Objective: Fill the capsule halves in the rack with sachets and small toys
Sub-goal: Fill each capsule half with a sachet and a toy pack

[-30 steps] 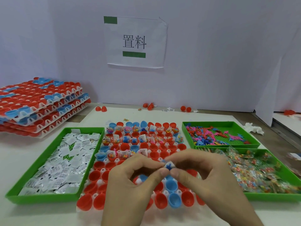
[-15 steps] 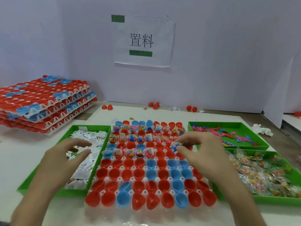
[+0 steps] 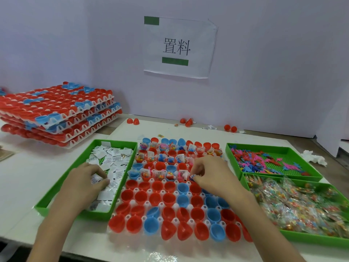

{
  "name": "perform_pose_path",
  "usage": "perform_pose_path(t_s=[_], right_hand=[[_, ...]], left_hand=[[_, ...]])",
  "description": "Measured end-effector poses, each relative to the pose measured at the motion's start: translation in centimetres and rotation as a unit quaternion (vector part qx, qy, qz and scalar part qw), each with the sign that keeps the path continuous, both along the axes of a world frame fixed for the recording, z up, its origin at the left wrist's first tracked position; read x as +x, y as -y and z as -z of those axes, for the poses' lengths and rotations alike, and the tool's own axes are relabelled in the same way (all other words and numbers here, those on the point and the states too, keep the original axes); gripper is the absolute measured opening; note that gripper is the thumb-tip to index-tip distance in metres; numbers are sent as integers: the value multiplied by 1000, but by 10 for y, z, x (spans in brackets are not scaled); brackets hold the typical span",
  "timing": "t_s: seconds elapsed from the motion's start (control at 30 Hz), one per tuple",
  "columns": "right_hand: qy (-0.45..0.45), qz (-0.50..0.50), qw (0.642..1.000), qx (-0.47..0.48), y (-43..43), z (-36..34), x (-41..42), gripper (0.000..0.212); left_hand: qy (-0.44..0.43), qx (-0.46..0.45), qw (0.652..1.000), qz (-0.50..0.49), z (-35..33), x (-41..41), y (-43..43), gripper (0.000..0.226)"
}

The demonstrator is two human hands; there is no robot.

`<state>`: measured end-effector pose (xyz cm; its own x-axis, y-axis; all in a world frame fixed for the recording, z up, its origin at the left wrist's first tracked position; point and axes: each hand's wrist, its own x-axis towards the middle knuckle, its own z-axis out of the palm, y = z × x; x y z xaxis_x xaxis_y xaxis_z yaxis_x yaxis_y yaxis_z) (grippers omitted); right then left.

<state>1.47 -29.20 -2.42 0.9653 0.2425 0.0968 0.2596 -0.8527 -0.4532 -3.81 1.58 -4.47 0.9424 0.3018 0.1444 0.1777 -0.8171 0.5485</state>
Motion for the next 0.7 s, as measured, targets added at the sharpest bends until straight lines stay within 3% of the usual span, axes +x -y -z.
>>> perform_pose_path(t_s=[0.27, 0.4, 0.47, 0.57, 0.7], right_hand=[[-22, -24, 997, 64, 18, -7, 4, 20], [35, 81, 992, 94, 57, -15, 15, 16], [54, 174, 982, 41, 86, -12, 23, 15], [3, 264, 962, -77, 124, 2, 23, 28], [23, 276, 961, -23, 134, 14, 22, 9]], left_hand=[[12, 3, 1000, -3, -3, -2, 1, 17], [16, -24, 1000, 3, -1, -1, 0, 21], [17, -36, 999, 2, 1, -2, -2, 21], [22, -43, 999, 8, 2, -1, -2, 23], [28, -33, 999, 7, 4, 1, -2, 17]])
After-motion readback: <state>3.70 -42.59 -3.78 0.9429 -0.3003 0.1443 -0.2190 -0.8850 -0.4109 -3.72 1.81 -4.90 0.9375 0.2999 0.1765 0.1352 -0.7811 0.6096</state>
